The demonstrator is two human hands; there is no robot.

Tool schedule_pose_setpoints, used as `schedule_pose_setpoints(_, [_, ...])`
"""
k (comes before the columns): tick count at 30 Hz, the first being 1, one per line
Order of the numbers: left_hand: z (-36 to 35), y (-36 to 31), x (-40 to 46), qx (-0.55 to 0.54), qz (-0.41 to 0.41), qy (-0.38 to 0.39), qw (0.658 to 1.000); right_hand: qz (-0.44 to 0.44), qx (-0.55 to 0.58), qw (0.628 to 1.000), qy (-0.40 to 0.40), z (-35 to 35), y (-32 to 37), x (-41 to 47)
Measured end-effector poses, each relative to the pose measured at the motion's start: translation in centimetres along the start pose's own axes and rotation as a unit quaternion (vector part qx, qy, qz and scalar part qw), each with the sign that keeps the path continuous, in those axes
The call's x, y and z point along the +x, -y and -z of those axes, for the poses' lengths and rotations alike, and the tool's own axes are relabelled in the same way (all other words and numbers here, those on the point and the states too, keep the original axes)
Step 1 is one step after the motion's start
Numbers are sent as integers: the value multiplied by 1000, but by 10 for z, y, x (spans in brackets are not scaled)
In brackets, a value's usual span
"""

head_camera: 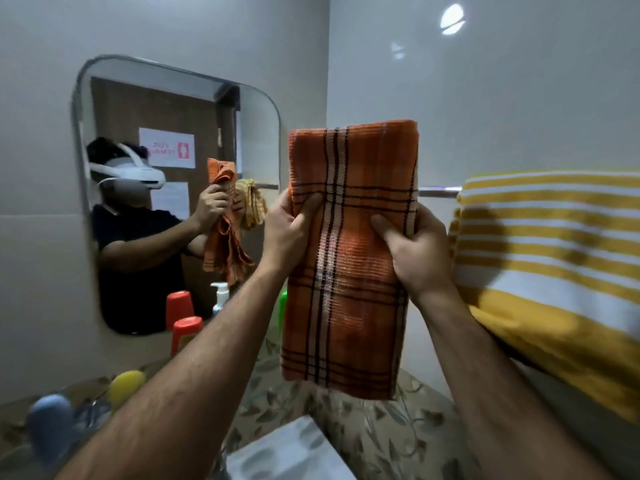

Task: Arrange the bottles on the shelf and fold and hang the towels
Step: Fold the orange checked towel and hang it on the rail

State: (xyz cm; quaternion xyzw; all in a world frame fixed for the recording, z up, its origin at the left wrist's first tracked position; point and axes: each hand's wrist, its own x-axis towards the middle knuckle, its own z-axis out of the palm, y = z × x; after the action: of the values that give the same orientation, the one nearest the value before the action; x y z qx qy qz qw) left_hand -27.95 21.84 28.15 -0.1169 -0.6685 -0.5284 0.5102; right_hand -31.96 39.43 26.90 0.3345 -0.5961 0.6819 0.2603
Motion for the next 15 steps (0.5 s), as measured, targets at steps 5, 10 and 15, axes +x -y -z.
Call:
schedule_pose_setpoints(5, [-21,7,58,-12,-52,16,998,43,-134,987,-79,-4,23,37])
schedule_pose_setpoints(10, [-49,9,118,-6,-65,51,997,75,-258,954,-133,-8,50,76])
schedule_pose_setpoints(15, [-77,10,156,15,-58,71,996,49,-338,931,-129,-11,62,118])
